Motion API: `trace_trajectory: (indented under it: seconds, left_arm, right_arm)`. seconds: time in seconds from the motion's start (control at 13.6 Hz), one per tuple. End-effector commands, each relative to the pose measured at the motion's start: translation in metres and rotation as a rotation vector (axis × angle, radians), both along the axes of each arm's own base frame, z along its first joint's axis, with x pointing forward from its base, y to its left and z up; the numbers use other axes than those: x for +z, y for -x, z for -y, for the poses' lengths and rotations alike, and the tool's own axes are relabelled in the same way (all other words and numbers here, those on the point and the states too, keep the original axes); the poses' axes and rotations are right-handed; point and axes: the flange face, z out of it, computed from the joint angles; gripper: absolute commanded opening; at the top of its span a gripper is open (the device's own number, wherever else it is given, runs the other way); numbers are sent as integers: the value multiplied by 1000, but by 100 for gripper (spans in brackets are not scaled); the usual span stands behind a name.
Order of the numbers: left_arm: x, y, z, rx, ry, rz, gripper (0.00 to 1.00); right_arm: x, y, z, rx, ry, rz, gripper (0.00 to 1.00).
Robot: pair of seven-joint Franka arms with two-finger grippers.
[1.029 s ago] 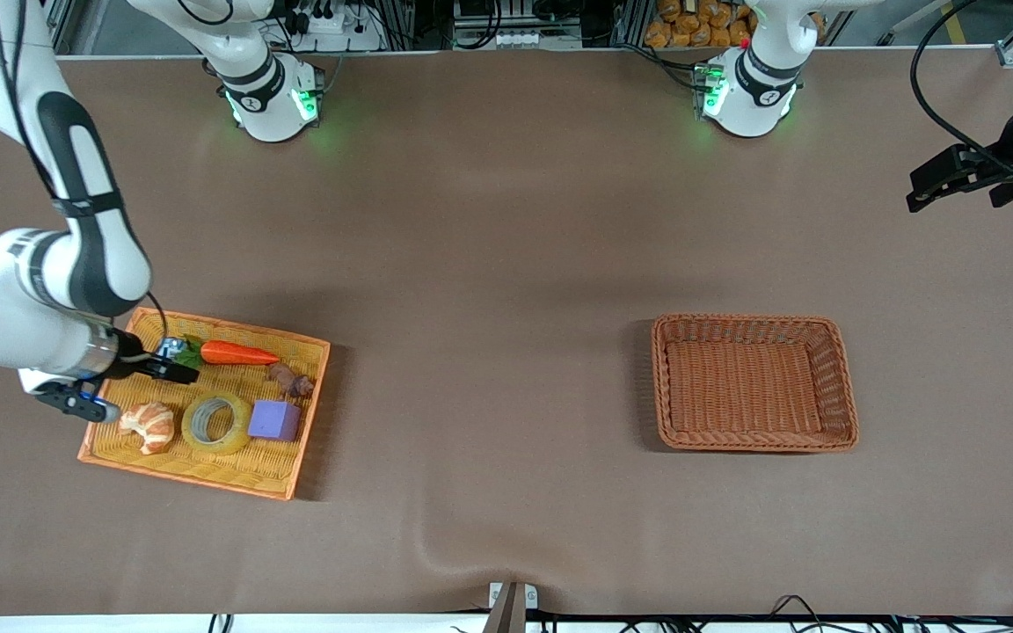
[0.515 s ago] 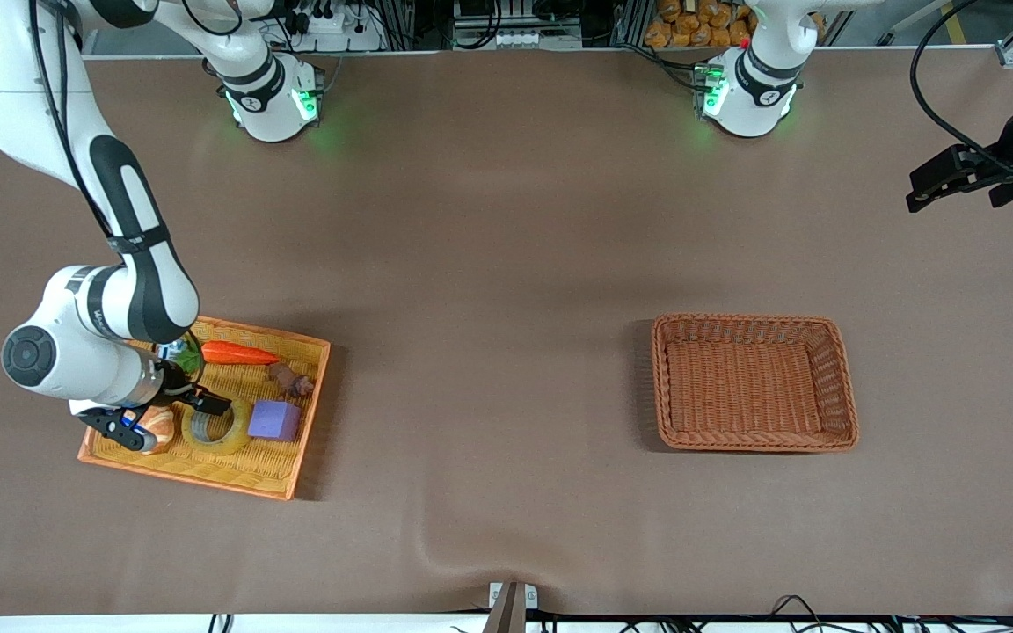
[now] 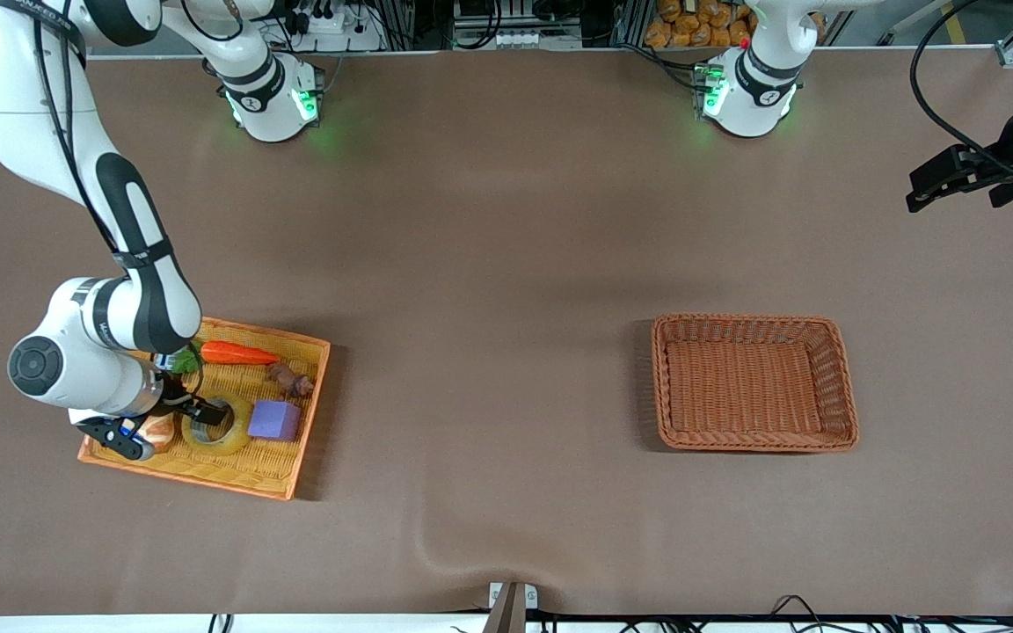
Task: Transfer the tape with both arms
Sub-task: 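Grasp the tape roll with the right gripper and carry it toward the basket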
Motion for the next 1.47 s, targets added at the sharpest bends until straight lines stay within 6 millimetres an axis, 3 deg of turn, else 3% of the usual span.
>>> trace_trajectory:
  seconds: [0.0, 0.29, 0.51, 0.66, 0.96, 1.1, 1.32, 1.4]
  left_arm:
    - [3, 2, -1, -13, 12, 9, 100]
    - [3, 2, 0, -15, 14, 9, 100]
    - [3, 2, 0, -15, 12, 9, 100]
    - [3, 2, -1, -13, 12, 9, 100]
    - [3, 2, 0, -15, 12, 9, 100]
    - [2, 2, -1, -13, 12, 8, 100]
    - [5, 2, -1, -15, 13, 15, 100]
    - [5, 2, -1, -15, 13, 14, 100]
  right_arm:
    - [-4, -5, 5, -32, 1, 10, 0]
    - [-3, -5, 6, -55, 0, 10, 0]
    - [9, -4, 4, -50, -2, -6, 0]
    - [42, -4, 5, -23, 3, -2, 0]
    - [128, -2, 16, 63, -4, -16, 0]
    - [169, -3, 3, 63, -32, -83, 0]
    - [207, 6, -60, 69, -101, -133, 0]
    - [211, 11, -94, 81, -100, -146, 0]
